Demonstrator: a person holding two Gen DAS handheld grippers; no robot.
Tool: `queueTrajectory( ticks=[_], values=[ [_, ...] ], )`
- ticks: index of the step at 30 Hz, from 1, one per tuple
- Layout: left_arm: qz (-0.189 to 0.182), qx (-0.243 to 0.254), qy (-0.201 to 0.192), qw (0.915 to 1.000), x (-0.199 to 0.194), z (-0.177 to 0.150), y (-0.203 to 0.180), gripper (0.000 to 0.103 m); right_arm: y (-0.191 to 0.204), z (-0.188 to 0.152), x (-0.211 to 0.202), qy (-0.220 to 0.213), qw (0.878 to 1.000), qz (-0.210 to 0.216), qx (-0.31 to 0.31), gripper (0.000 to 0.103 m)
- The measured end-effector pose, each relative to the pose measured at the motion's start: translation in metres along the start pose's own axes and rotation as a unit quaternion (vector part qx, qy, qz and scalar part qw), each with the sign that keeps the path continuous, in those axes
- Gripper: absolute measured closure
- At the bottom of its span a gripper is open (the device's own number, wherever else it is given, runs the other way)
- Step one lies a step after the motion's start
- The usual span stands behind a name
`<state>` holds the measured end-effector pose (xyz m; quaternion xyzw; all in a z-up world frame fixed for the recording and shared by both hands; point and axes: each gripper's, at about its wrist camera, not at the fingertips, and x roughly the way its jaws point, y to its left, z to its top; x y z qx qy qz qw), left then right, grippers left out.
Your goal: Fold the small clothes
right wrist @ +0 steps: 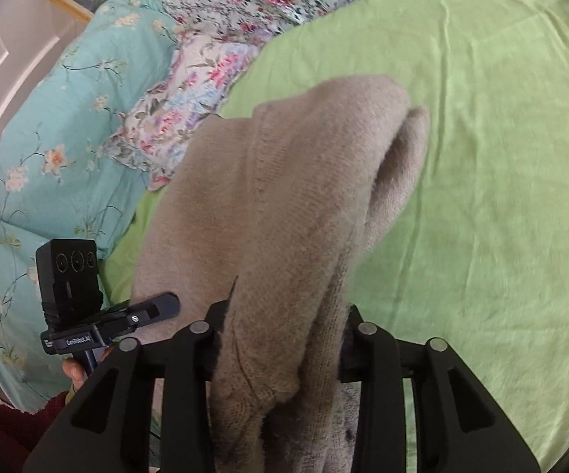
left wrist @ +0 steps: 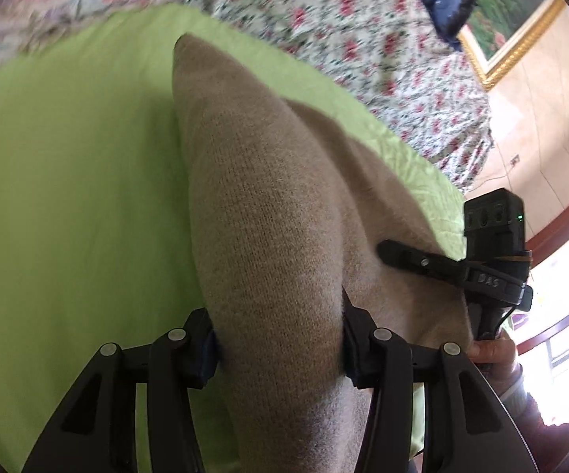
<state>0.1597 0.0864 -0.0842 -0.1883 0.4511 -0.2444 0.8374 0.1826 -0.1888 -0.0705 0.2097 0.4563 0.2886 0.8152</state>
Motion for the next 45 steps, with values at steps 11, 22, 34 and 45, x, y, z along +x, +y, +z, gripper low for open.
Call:
queueTrajectory(
  ticks=[11,22,34,45],
  values=[
    [0.031,0.014,-0.014,0.9993,-0.007,0.019,-0.008,0.041,-0.018,0.032,-0.039,-0.053,0.997,-0.02,0.047,0.033],
    [0.105,0.041,-0.043,0.9927,-0.009,0.059,-0.013,0.051,-0.005,0.076,-0.006,-0.067,0.996,-0.014,0.055,0.08],
    [0.188,0.104,-0.029,0.9762,0.021,0.047,-0.019,0.06,-0.039,0.052,0.0,-0.069,0.991,-0.092,0.069,0.091],
    [0.136,0.08,-0.056,0.9858,-0.017,0.049,-0.031,0.063,0.018,0.055,-0.049,-0.134,0.986,-0.09,0.047,0.074]
  ],
)
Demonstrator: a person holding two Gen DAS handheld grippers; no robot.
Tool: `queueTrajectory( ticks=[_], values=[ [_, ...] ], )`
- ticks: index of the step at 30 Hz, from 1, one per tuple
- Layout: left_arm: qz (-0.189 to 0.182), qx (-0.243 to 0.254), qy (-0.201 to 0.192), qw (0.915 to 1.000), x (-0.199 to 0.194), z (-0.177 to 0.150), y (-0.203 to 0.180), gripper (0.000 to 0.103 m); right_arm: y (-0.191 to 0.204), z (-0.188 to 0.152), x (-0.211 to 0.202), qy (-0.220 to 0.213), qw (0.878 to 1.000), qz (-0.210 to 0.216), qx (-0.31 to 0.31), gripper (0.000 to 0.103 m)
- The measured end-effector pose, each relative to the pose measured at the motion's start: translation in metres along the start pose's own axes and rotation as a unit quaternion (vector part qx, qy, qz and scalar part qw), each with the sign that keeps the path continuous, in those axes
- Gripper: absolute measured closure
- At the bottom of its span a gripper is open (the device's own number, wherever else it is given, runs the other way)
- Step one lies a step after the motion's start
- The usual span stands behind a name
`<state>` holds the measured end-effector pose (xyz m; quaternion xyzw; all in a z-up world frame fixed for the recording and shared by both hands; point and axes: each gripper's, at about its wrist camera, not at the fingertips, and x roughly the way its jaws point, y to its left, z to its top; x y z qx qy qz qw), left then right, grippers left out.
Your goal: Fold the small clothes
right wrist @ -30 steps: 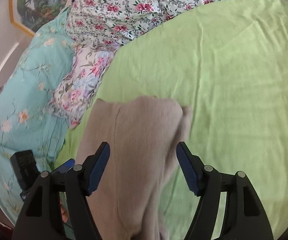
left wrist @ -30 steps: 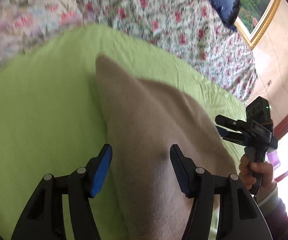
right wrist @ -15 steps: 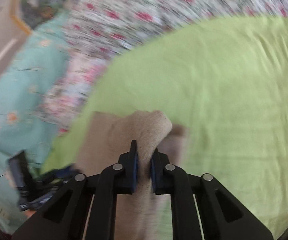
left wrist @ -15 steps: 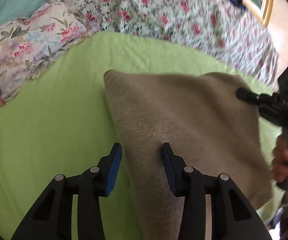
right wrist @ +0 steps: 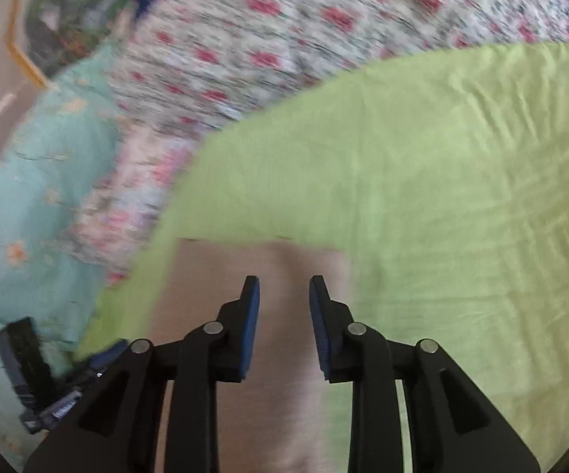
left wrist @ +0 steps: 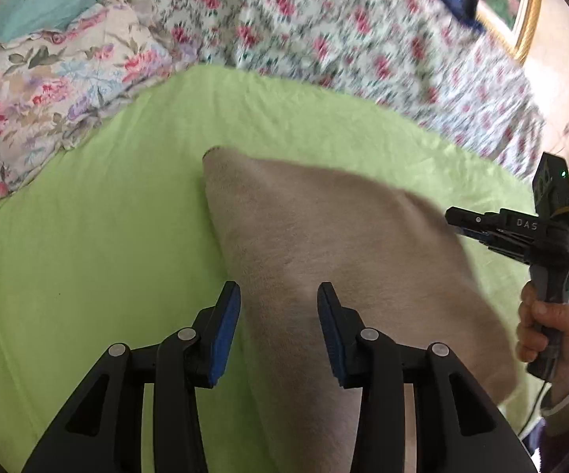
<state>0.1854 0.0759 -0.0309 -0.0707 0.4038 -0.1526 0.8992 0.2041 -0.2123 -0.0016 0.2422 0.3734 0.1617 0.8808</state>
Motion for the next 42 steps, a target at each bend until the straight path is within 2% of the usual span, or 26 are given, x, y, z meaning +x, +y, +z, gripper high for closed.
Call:
queueTrajectory(
  ticks=[2,3,5,6,7,8,9,10,11,13,16,17,19,22,24,26,30,31,33,37,42],
  values=[
    [-0.044,-0.004,-0.015,0.9989,-0.013,0.001,-0.005,0.063,0.02,-0.006,0.016,0.036,0.997,0.063,-0.006,0.071],
    [-0.066,-0.006,-0.019,0.9976,-0.016,0.002,-0.007,0.063,0.024,-0.009,0.026,0.053,0.996,0.073,-0.002,0.071],
    [-0.113,-0.012,-0.014,0.9934,-0.015,0.003,-0.012,0.063,0.025,-0.015,0.049,0.074,0.996,0.055,0.001,0.071],
    [-0.118,-0.014,0.0,0.9929,-0.006,0.003,-0.013,0.063,0.021,-0.018,0.064,0.081,0.996,0.028,0.002,0.071],
    [-0.11,-0.012,0.015,0.9937,0.005,0.002,-0.013,0.063,0.012,-0.02,0.077,0.087,0.996,0.01,0.01,0.072],
    [-0.089,-0.012,0.032,0.9954,0.017,0.0,-0.011,0.071,0.001,-0.022,0.088,0.091,0.996,0.003,0.02,0.078],
    [-0.068,-0.016,0.053,0.9961,0.032,-0.003,-0.006,0.078,-0.005,-0.023,0.092,0.086,0.996,0.003,0.024,0.095],
    [-0.071,-0.021,0.056,0.9956,0.039,-0.005,-0.001,0.082,-0.01,-0.024,0.093,0.08,0.997,-0.006,0.022,0.103],
    [-0.088,-0.031,0.049,0.9945,0.04,-0.006,0.005,0.086,-0.016,-0.024,0.092,0.077,0.997,-0.001,0.029,0.103],
    [-0.089,-0.04,0.049,0.994,0.039,-0.005,0.01,0.092,-0.019,-0.023,0.091,0.078,0.996,0.007,0.035,0.103],
    [-0.08,-0.032,0.047,0.9951,0.037,-0.005,0.004,0.092,-0.015,-0.025,0.081,0.082,0.996,-0.002,0.02,0.103],
    [-0.075,-0.03,0.047,0.9956,0.035,-0.005,0.002,0.092,-0.011,-0.027,0.076,0.081,0.997,0.0,0.016,0.099],
    [-0.07,-0.034,0.045,0.996,0.032,-0.003,0.001,0.092,-0.001,-0.031,0.062,0.081,0.997,-0.01,-0.002,0.098],
    [-0.068,-0.029,0.034,0.9967,0.009,-0.012,-0.001,0.094,0.014,-0.047,0.029,0.074,0.997,-0.003,-0.035,0.091],
    [-0.076,-0.017,0.022,0.9967,-0.011,-0.021,-0.006,0.093,0.021,-0.065,0.01,0.073,0.996,0.0,-0.055,0.068],
    [-0.088,-0.008,0.021,0.9959,-0.028,-0.034,-0.01,0.093,0.023,-0.09,-0.008,0.078,0.994,-0.014,-0.081,0.059],
    [-0.072,0.018,0.047,0.9961,-0.039,-0.072,-0.022,0.093,0.006,-0.133,-0.022,0.093,0.985,-0.085,-0.113,0.059],
    [-0.067,0.023,0.06,0.9957,-0.035,-0.082,-0.024,0.093,0.0,-0.141,-0.025,0.091,0.985,-0.091,-0.114,0.06],
    [-0.053,0.026,0.078,0.9952,-0.029,-0.098,-0.023,0.094,-0.007,-0.148,-0.027,0.085,0.982,-0.126,-0.113,0.055],
    [-0.041,0.029,0.071,0.9962,-0.029,-0.11,-0.025,0.094,-0.025,-0.147,-0.035,0.085,0.989,-0.11,-0.06,0.053],
    [-0.035,0.024,0.07,0.9967,-0.037,-0.11,-0.029,0.094,-0.009,-0.151,-0.042,0.078,0.98,-0.145,-0.108,0.053]
  ],
)
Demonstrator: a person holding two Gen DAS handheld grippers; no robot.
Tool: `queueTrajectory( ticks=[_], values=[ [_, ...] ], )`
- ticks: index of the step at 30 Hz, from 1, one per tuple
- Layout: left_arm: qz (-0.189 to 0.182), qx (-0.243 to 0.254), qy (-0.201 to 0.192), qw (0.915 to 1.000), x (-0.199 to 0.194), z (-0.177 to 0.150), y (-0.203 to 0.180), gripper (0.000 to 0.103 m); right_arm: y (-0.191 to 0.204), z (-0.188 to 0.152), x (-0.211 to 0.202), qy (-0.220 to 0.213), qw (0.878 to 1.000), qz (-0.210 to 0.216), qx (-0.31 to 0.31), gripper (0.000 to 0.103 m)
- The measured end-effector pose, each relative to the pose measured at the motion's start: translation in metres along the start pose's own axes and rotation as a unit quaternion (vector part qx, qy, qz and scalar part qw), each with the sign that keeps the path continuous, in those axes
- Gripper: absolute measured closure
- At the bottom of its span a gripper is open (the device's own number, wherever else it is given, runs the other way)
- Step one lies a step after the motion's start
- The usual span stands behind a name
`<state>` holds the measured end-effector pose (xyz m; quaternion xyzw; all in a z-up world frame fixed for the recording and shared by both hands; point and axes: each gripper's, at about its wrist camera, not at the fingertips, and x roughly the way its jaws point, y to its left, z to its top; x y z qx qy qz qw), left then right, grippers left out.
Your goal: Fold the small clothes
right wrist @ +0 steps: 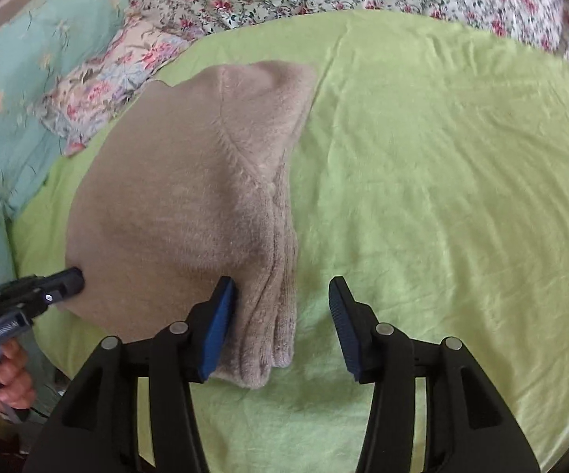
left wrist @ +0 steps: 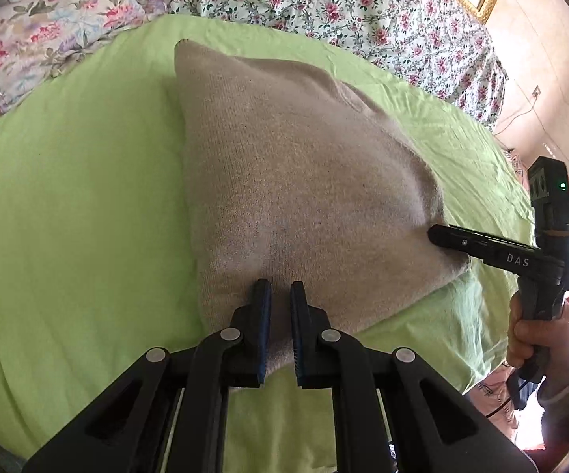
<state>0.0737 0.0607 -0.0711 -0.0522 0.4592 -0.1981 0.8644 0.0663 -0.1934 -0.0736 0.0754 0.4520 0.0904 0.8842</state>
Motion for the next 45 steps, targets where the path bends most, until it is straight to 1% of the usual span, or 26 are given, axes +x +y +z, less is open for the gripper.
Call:
queueTrajectory(
  ticks=[3,7,8,12,14,17,21,22,24,26,29,30,31,32,33,35,37,39,41,43,45],
  values=[
    [0.005,-0.002,-0.001,1.0,-0.001,-0.005,-0.002,0.094,-0.003,-0.002,0.002,0.001,1.0,-0.002,0.002,0.053],
    [0.009,-0.005,-0.003,0.9999,-0.003,-0.01,0.0,0.094,-0.001,-0.003,0.001,-0.001,1.0,-0.015,-0.016,0.053],
    [0.01,-0.005,-0.009,0.9999,-0.004,-0.012,0.002,0.094,-0.001,-0.003,0.0,-0.002,1.0,-0.018,-0.02,0.053],
    [0.007,-0.002,0.0,1.0,-0.003,-0.013,0.004,0.094,0.001,-0.004,-0.001,0.001,0.999,-0.034,-0.036,0.045],
    [0.004,0.006,0.009,0.9999,-0.004,-0.011,0.004,0.093,0.0,-0.002,-0.003,0.01,0.998,-0.037,-0.048,0.044],
    [-0.015,0.01,0.027,0.9995,-0.009,-0.008,0.008,0.092,-0.003,0.002,-0.008,0.027,0.997,-0.037,-0.055,0.044],
    [-0.031,0.007,0.053,0.9981,-0.019,-0.002,0.013,0.09,-0.01,0.01,-0.012,0.066,0.997,-0.035,-0.03,0.043],
    [-0.031,0.006,0.059,0.9977,-0.02,0.001,0.013,0.088,-0.009,0.014,-0.015,0.074,0.996,-0.045,-0.029,0.043],
    [-0.023,-0.001,0.072,0.9971,-0.027,0.012,0.013,0.077,-0.005,0.023,-0.022,0.078,0.995,-0.053,-0.035,0.043],
    [-0.013,-0.006,0.07,0.9974,-0.034,0.022,0.012,0.058,0.0,0.033,-0.031,0.086,0.995,-0.048,-0.028,0.042],
    [0.004,-0.01,0.065,0.9978,-0.047,0.044,0.011,0.043,0.006,0.047,-0.044,0.078,0.996,-0.027,-0.021,0.041],
    [0.009,-0.009,0.06,0.9981,-0.051,0.049,0.01,0.041,0.01,0.051,-0.047,0.074,0.997,-0.025,-0.023,0.039],
    [0.015,-0.006,0.056,0.9983,-0.054,0.054,0.008,0.034,0.014,0.054,-0.049,0.068,0.997,-0.021,-0.024,0.036],
    [0.028,0.002,0.049,0.9984,-0.057,0.06,0.006,0.023,0.017,0.058,-0.051,0.059,0.998,-0.012,-0.023,0.031],
    [0.041,0.009,0.037,0.9984,-0.06,0.067,0.002,0.02,0.02,0.061,-0.053,0.051,0.998,-0.006,-0.023,0.027],
    [0.046,0.016,0.019,0.9987,-0.063,0.075,-0.002,0.019,0.025,0.064,-0.054,0.027,0.999,0.006,-0.026,0.022],
    [0.045,0.028,-0.002,0.9986,-0.064,0.078,-0.005,0.019,0.028,0.063,-0.052,0.011,0.999,0.01,-0.028,0.021],
    [0.062,0.04,-0.015,0.9972,-0.062,0.075,-0.008,0.019,0.031,0.058,-0.051,0.004,0.999,0.017,-0.028,0.02],
    [0.081,0.043,-0.022,0.9956,-0.06,0.066,-0.007,0.019,0.034,0.046,-0.05,0.003,0.999,0.026,-0.027,0.019],
    [0.093,0.035,-0.024,0.9947,-0.06,0.053,-0.008,0.019,0.04,0.033,-0.052,0.004,0.999,0.039,-0.033,0.018],
    [0.105,0.022,-0.021,0.994,-0.065,0.033,-0.008,0.018,0.046,0.021,-0.058,-0.001,0.998,0.042,-0.048,0.015]
  ],
)
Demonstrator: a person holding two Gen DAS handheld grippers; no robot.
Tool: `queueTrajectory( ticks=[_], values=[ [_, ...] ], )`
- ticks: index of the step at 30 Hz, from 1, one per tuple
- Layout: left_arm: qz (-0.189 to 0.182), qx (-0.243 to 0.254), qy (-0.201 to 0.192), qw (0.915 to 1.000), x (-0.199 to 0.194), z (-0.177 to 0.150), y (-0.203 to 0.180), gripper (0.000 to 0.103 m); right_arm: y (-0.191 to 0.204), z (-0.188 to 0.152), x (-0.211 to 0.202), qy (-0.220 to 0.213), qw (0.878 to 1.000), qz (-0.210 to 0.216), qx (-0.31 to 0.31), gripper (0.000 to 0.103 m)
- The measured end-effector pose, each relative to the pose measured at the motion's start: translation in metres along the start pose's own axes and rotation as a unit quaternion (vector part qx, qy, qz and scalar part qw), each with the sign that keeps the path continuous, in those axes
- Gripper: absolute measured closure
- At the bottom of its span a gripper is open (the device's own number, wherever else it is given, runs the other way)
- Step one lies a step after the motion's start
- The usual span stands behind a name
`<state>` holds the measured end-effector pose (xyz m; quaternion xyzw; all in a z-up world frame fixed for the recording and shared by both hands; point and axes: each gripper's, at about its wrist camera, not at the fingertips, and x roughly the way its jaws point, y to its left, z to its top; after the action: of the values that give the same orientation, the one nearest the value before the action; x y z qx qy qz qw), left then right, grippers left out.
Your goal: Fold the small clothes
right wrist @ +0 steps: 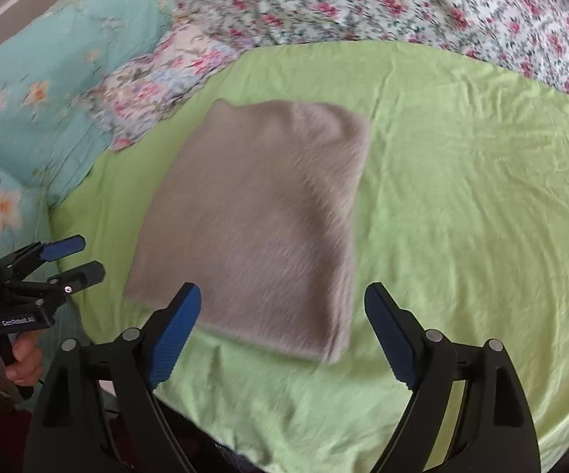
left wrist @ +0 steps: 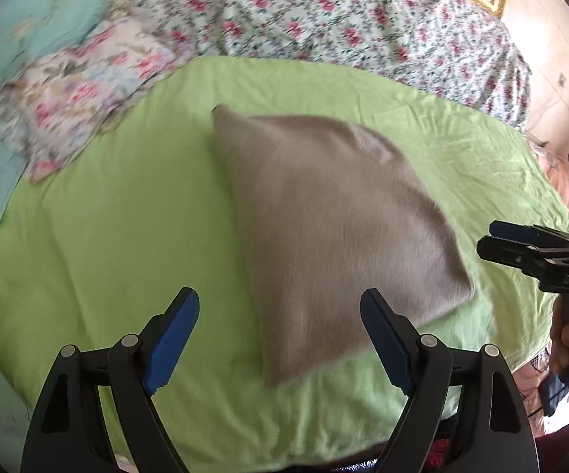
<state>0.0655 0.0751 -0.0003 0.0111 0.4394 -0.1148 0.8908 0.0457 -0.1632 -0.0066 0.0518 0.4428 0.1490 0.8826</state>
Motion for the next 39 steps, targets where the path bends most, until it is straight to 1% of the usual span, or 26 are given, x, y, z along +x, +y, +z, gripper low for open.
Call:
queueTrajectory(
  ticks=[3,5,8,9,11,13,15,18,21,23,26,29,32,39],
  values=[
    [0.018,-0.003,0.009,0.9998,-0.007,-0.026,-0.007,0.018,0.012,-0.019,-0.012,-0.01,1.0,0.005,-0.004,0.008],
    [0.033,0.0,0.009,0.9994,-0.015,-0.039,-0.013,0.018,0.017,-0.033,-0.024,-0.021,1.0,0.013,-0.005,0.006],
    [0.049,0.012,-0.006,0.9987,-0.029,-0.052,-0.021,0.016,0.024,-0.055,-0.039,-0.034,0.999,-0.004,-0.014,0.001],
    [0.057,0.014,-0.013,0.9982,-0.035,-0.056,-0.023,0.015,0.025,-0.06,-0.042,-0.036,0.999,-0.009,-0.015,0.001],
    [0.065,0.013,-0.02,0.9976,-0.041,-0.062,-0.023,0.008,0.024,-0.072,-0.048,-0.039,0.999,-0.014,-0.009,0.001],
    [0.064,0.009,-0.027,0.9975,-0.047,-0.071,-0.023,0.006,0.024,-0.083,-0.053,-0.038,0.999,-0.012,0.0,0.001],
    [0.063,0.011,-0.033,0.9974,-0.052,-0.08,-0.024,0.002,0.024,-0.09,-0.055,-0.035,0.999,-0.011,0.002,0.001],
    [0.081,0.022,-0.037,0.9958,-0.055,-0.088,-0.03,0.001,0.026,-0.095,-0.059,-0.032,0.999,-0.017,-0.01,0.001],
    [0.091,0.034,-0.032,0.9948,-0.055,-0.091,-0.032,0.001,0.029,-0.092,-0.058,-0.028,0.999,-0.016,-0.017,0.001],
    [0.097,0.045,-0.025,0.994,-0.053,-0.09,-0.035,0.001,0.033,-0.086,-0.056,-0.029,0.999,-0.007,-0.022,0.001],
    [0.11,0.058,-0.029,0.9918,-0.051,-0.081,-0.032,0.001,0.037,-0.074,-0.049,-0.026,0.999,-0.007,-0.033,0.001],
    [0.118,0.057,-0.038,0.9906,-0.052,-0.071,-0.032,0.001,0.041,-0.061,-0.044,-0.026,0.999,-0.013,-0.039,0.001],
    [0.124,0.051,-0.047,0.9898,-0.051,-0.058,-0.029,0.001,0.042,-0.047,-0.04,-0.033,0.999,-0.007,-0.041,0.001],
    [0.133,0.036,-0.04,0.9897,-0.037,-0.032,-0.019,0.001,0.039,-0.02,-0.034,-0.027,0.998,0.0,-0.052,0.001]
  ],
)
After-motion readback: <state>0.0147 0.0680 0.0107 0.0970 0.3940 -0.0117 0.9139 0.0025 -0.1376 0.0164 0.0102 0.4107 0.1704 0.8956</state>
